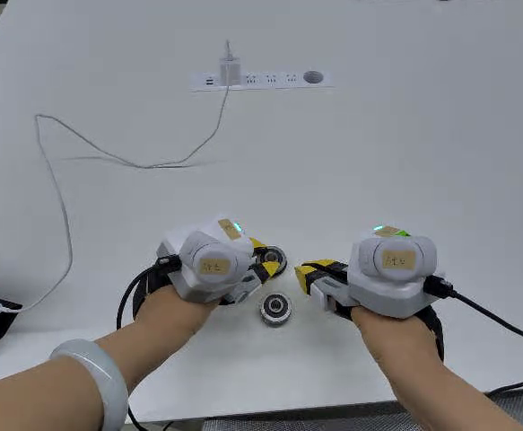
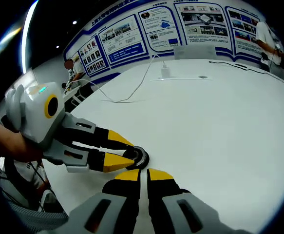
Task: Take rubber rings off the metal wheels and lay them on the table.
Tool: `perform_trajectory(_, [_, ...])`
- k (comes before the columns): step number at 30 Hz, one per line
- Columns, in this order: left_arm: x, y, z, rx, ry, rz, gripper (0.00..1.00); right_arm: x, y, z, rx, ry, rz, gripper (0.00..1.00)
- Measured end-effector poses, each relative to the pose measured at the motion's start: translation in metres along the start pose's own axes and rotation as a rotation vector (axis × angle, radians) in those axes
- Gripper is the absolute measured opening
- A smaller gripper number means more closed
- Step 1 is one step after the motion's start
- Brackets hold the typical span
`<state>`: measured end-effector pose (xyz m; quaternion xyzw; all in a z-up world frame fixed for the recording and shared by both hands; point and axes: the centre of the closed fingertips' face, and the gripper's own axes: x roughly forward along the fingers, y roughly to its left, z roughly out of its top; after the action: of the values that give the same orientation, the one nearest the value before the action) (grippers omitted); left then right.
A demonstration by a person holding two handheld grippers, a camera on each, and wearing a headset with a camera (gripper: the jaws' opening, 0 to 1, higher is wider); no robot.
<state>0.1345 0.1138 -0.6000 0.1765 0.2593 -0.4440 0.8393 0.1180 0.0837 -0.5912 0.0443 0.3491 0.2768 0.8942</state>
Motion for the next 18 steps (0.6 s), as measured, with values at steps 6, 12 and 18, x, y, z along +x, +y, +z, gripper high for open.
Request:
perform_trajectory(6, [0.000, -0.001, -0.001, 0.001, 0.003, -0.006, 0.14, 0.003, -0.001, 0.000, 0.061, -0.008, 0.008, 0.07])
perform_trajectory(12, [0.001, 0.000, -0.002, 0.000, 0.000, -0.009, 0.13, 0.010, -0.004, 0.000, 0.147, -0.016, 0.019, 0.08])
perform_trajectory(18, [0.001, 0.000, -0.002, -0.001, 0.001, -0.009, 0.13, 0.015, -0.004, 0.002, 0.193, -0.019, 0.030, 0.08])
